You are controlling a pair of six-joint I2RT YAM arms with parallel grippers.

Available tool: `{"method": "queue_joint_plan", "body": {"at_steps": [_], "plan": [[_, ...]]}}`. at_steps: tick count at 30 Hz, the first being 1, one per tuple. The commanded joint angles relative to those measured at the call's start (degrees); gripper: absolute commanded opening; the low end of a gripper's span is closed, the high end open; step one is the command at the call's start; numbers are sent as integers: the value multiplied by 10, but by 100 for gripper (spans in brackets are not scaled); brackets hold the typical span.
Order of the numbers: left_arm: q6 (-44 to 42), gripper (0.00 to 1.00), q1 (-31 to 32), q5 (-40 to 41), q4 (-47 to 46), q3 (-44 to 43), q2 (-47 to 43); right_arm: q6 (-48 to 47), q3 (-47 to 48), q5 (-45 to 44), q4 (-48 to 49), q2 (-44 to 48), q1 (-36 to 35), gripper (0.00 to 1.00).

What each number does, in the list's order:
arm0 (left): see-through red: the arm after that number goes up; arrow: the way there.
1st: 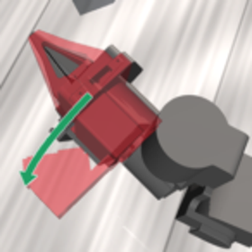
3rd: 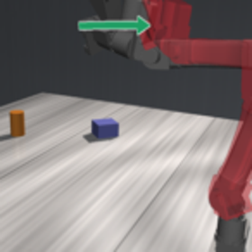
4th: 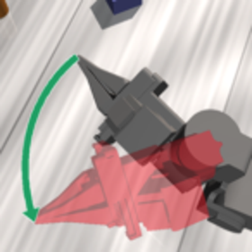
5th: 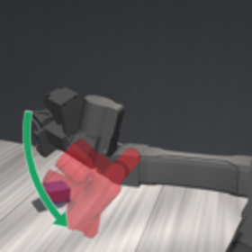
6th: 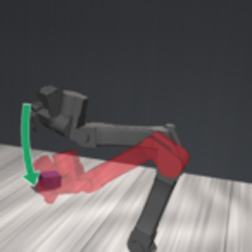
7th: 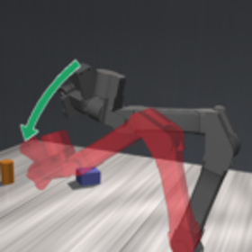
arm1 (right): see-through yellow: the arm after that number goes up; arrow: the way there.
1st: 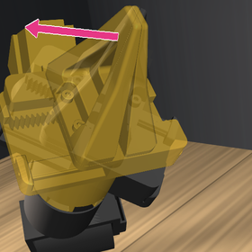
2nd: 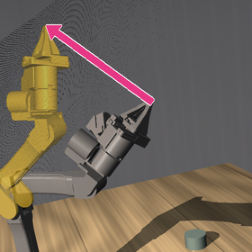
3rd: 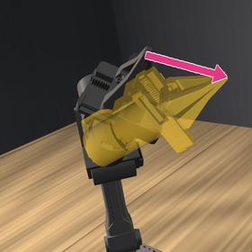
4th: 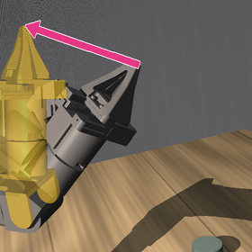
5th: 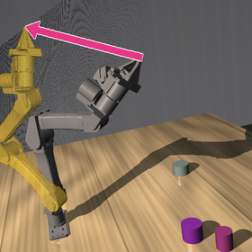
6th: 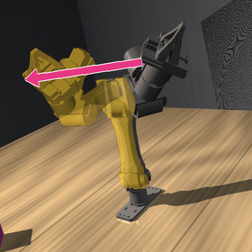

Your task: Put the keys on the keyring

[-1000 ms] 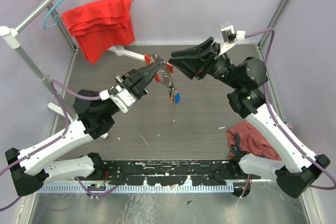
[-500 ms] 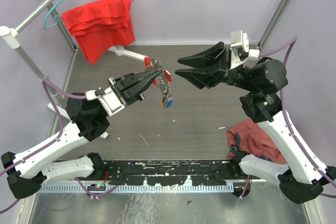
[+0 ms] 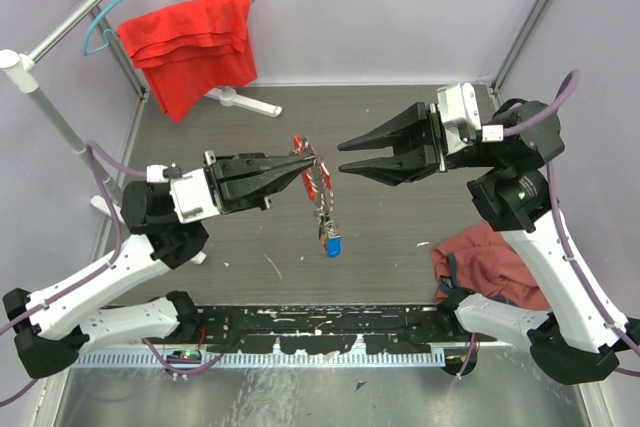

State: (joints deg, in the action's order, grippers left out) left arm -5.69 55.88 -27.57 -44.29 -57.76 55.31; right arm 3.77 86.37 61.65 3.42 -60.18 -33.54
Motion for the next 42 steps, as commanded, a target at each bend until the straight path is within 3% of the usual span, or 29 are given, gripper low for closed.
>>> {"method": "queue_joint_plan", "body": {"at_steps": [1, 35, 42], "plan": [[31, 0, 2, -27, -41, -9, 9, -5, 20, 26, -8, -5, 1, 36], [46, 0, 3, -44, -63, -17, 42, 13, 16, 56, 2, -20, 1, 24], [44, 0, 2, -46, -67, -14, 42, 16, 18, 54, 2, -20, 1, 3]]}}
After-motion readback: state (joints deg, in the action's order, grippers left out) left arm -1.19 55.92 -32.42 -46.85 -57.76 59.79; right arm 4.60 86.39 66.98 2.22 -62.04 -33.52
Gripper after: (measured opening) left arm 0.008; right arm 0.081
